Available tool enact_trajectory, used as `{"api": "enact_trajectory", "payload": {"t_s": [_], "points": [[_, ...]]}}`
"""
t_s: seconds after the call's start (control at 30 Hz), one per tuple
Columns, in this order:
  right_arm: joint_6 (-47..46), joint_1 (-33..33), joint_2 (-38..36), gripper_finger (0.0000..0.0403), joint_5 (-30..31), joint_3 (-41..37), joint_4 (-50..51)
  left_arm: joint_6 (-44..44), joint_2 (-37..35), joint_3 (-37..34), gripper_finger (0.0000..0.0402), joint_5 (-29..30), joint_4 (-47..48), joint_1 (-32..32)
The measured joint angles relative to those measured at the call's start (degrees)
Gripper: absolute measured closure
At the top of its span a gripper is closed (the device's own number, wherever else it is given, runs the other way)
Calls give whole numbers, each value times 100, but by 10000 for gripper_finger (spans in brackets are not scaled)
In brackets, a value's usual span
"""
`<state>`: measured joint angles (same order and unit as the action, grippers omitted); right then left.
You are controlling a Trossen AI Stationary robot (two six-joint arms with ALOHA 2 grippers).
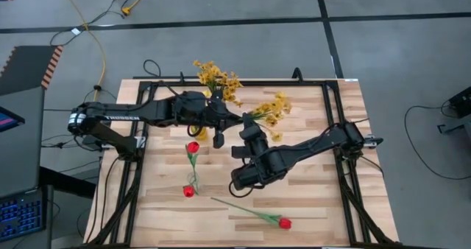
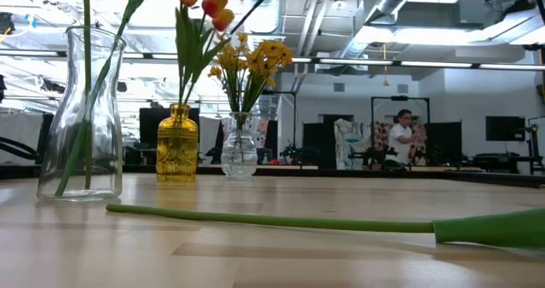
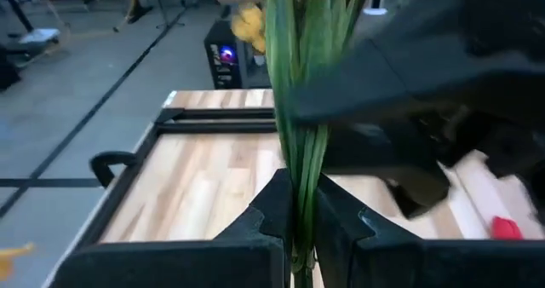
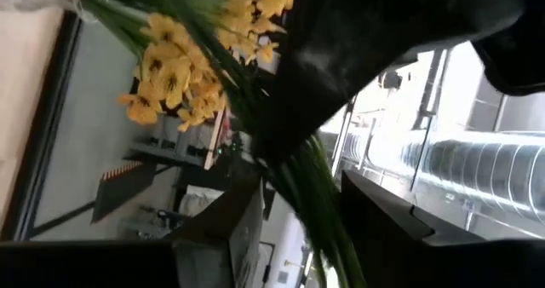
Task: Sort flowers into vase by color
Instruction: Put the yellow flowers into the top transparent vase
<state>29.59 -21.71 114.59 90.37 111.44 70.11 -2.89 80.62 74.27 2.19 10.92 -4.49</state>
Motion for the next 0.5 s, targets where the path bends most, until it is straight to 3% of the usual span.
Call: {"api": "enact_trajectory", "payload": {"t_s": [0.27,0.5], "points": [[-238,-207,2,218,-87,-7,15,-370,-9,259,386,703,178,-17],[-1238,-231,0,218,-76,-7,309,-784,-7,639,386,1075,356,-25]]}}
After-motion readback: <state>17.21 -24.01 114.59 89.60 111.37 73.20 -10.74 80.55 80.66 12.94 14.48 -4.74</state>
